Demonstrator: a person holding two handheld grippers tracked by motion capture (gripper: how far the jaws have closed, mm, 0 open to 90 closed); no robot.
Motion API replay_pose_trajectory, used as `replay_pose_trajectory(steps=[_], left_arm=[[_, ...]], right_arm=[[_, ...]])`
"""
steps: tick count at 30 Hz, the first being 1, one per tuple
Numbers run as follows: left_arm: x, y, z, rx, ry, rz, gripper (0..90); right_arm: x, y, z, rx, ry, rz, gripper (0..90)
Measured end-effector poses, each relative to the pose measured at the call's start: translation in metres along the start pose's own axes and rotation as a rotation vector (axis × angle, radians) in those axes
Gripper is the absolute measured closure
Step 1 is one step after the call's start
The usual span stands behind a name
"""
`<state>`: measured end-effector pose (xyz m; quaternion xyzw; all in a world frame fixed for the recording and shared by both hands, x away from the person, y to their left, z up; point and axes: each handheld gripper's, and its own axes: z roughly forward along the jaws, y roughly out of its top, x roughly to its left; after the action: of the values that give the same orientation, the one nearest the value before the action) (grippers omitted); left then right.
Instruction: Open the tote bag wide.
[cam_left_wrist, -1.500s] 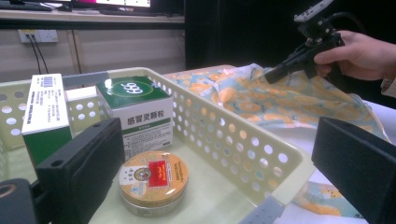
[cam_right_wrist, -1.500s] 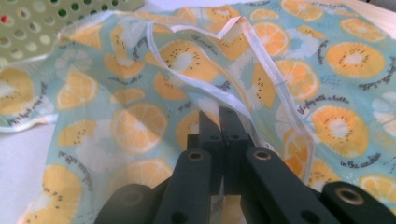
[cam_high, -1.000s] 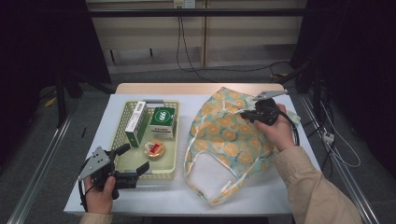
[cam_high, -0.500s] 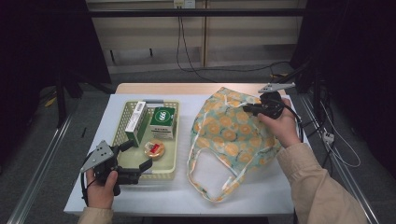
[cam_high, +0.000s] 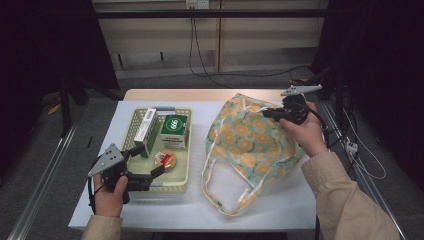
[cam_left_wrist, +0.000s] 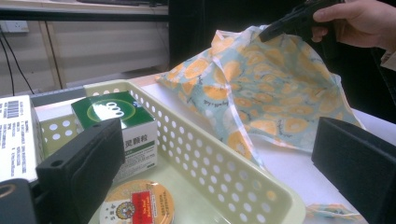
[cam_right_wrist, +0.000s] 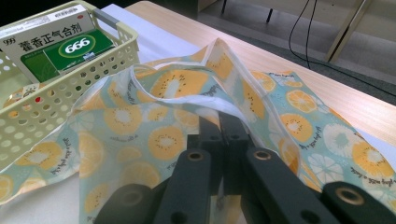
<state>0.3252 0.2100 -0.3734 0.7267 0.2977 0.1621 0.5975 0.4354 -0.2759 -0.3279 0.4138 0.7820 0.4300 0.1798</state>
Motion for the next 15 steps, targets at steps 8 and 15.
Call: replay_pose_trajectory(steps=[8, 15], left_arm=[[0.006, 0.005, 0.007, 0.009, 0.003, -0.009, 2.4], [0.013, 0.012, 0.011, 0.017, 0.004, -0.007, 2.5]], right_arm=[[-0.004, 0.0, -0.002, -0.004, 0.016, 0.014, 90.0], [-0.005, 0.0, -0.002, -0.005, 0.027, 0.023, 90.0]])
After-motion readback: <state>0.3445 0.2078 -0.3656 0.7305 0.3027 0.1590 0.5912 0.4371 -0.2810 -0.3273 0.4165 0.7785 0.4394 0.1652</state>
